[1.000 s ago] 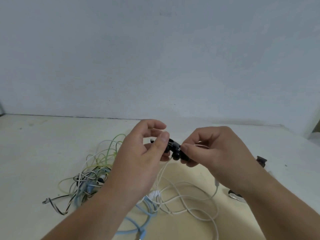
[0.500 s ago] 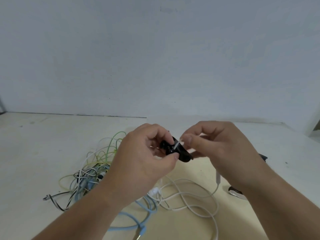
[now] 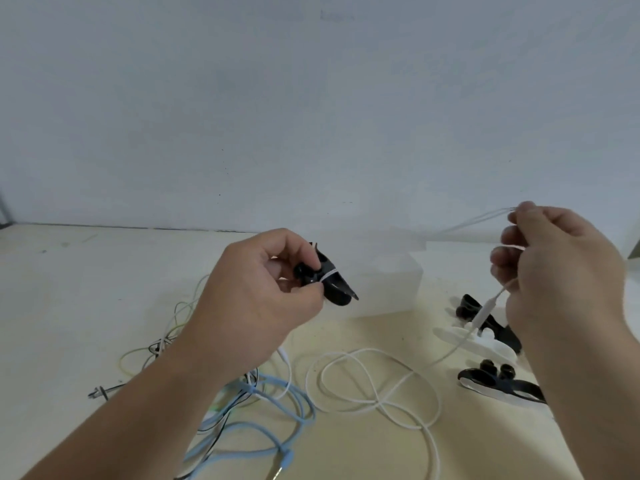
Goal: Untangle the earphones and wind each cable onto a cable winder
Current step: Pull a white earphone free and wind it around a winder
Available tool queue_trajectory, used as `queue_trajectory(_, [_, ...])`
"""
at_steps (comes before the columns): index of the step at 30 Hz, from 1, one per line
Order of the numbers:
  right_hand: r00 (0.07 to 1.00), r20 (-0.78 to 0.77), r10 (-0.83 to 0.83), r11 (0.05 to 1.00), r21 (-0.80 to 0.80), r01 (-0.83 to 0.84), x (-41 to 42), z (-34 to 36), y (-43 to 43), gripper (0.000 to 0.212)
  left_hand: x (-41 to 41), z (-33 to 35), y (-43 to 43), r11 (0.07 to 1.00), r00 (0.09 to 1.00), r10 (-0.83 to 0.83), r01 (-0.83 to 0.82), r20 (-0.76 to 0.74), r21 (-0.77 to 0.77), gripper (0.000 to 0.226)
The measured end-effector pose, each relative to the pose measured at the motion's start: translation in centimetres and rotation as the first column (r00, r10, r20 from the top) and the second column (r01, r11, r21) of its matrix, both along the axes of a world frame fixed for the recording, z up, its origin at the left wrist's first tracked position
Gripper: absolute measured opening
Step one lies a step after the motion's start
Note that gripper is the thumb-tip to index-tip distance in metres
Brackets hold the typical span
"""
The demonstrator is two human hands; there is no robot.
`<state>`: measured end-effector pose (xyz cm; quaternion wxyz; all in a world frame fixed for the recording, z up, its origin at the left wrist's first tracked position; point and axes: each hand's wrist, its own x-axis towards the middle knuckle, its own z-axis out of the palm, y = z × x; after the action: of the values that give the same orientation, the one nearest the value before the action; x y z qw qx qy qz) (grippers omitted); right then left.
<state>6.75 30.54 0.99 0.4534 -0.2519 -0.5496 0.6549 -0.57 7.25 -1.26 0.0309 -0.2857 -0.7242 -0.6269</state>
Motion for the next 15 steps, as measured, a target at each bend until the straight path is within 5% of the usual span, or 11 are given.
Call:
queue_trajectory(8, [0.954, 0.292, 0.074, 0.994, 0.054, -0.094, -0.8, -0.6, 0.6, 0.021, 0.6, 0.4, 0.0, 0.997, 0.999, -0.042, 0.041, -0.011, -0.071, 0.033])
queue_trajectory(13, [0.879, 0.464, -0.105, 0.926, 0.369, -0.085, -0.7, -0.6, 0.2, 0.023, 1.1, 0.4, 0.2, 0.991, 0.995, -0.102, 0.100, -0.014, -0.091, 0.019])
queue_trajectory(15, [0.899, 0.416, -0.134, 0.838, 0.532, -0.121, -0.2, -0.3, -0.4, 0.032, 1.2, 0.4, 0.3, 0.989, 0.994, -0.110, 0.109, -0.013, -0.101, 0.018])
